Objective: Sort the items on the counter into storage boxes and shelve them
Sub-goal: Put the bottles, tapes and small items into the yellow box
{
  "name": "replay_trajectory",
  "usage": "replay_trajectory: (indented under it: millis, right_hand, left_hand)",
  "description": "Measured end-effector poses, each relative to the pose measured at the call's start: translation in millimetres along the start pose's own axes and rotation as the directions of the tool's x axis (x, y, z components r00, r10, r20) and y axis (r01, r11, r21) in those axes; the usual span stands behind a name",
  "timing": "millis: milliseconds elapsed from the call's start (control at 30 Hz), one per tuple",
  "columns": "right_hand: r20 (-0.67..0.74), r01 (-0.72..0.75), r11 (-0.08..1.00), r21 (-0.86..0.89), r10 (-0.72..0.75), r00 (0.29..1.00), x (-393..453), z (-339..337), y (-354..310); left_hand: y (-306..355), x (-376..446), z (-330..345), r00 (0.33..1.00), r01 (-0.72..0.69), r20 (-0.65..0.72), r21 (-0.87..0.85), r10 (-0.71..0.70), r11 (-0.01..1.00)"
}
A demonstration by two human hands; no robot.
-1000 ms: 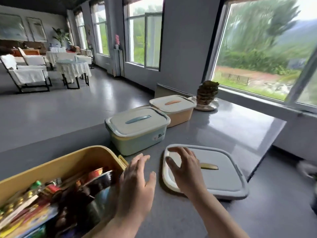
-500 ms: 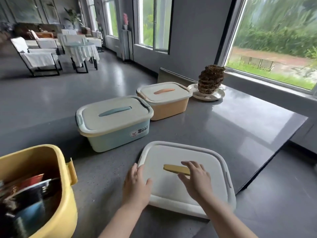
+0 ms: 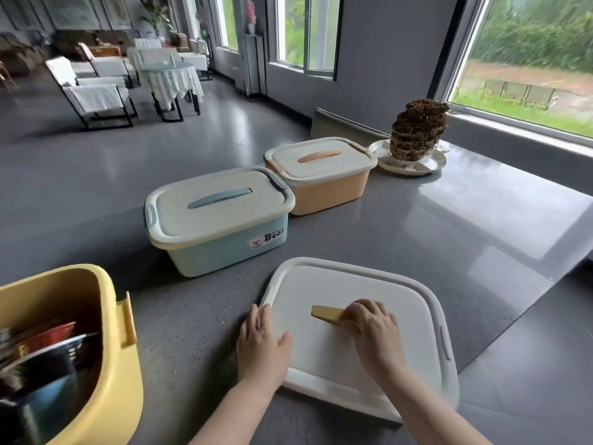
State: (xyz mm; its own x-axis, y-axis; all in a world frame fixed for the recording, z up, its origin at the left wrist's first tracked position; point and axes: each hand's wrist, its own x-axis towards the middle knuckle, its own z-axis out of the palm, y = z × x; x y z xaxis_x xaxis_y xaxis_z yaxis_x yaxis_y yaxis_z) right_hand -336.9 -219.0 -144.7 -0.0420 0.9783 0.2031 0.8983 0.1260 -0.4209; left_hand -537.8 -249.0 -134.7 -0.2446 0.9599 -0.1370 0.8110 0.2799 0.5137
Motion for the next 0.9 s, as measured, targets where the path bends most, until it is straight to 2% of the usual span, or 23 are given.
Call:
replay_trajectory:
  millis: [100, 200, 367, 467, 567, 733, 833, 900]
  right_hand:
    - [0.029, 0.007, 1.0, 0.021, -0.008, 1.0, 1.7, 1.0, 1.4]
    - [0.02, 0.048, 0.996, 0.074, -0.05, 0.999, 9.2, -15.4, -7.7]
    - [-0.158, 0.276, 0.958, 0.078, -0.261, 0.952, 27.1, -67.4, -53.9]
    - [-0.223, 0.385, 0.92, 0.08, -0.36, 0.906, 35.7, -85.9, -99.6]
    - [-0.248, 0.494, 0.866, 0.079, -0.462, 0.851, 34.8, -85.5, -153.1]
    - [-0.212, 0.623, 0.768, 0.148, -0.59, 0.779, 10.5, -51.2, -251.6]
    - [-0.147, 0.679, 0.706, 0.201, -0.663, 0.734, -12.6, -22.9, -314.1]
    - [-0.102, 0.718, 0.66, 0.219, -0.717, 0.69, -25.3, -6.4, -348.3]
  left_hand:
    - [2.9, -2.1, -6.8, 0.999, -0.002, -0.034, -0.063, 0.0, 0.998]
    - [3.4, -8.1, -24.9, 0.992, -0.065, -0.113, -0.15, 0.048, 0.987]
    - [6.1, -23.5, -79.5, 0.928, -0.247, -0.319, -0.138, 0.193, 0.959]
    - [-3.6, -36.9, -124.9, 0.863, -0.289, -0.464, -0.126, 0.2, 0.949]
    - [-29.7, -55.6, -167.6, 0.8, -0.238, -0.584, -0.095, 0.14, 0.967]
    - [-101.8, -97.7, -221.5, 0.793, -0.04, -0.609, -0.08, -0.017, 0.996]
    - [-153.1, -127.8, -251.3, 0.79, 0.035, -0.595, -0.195, -0.147, 0.98]
    - [-186.4, -144.0, -266.6, 0.761, 0.071, -0.61, -0.26, -0.221, 0.963]
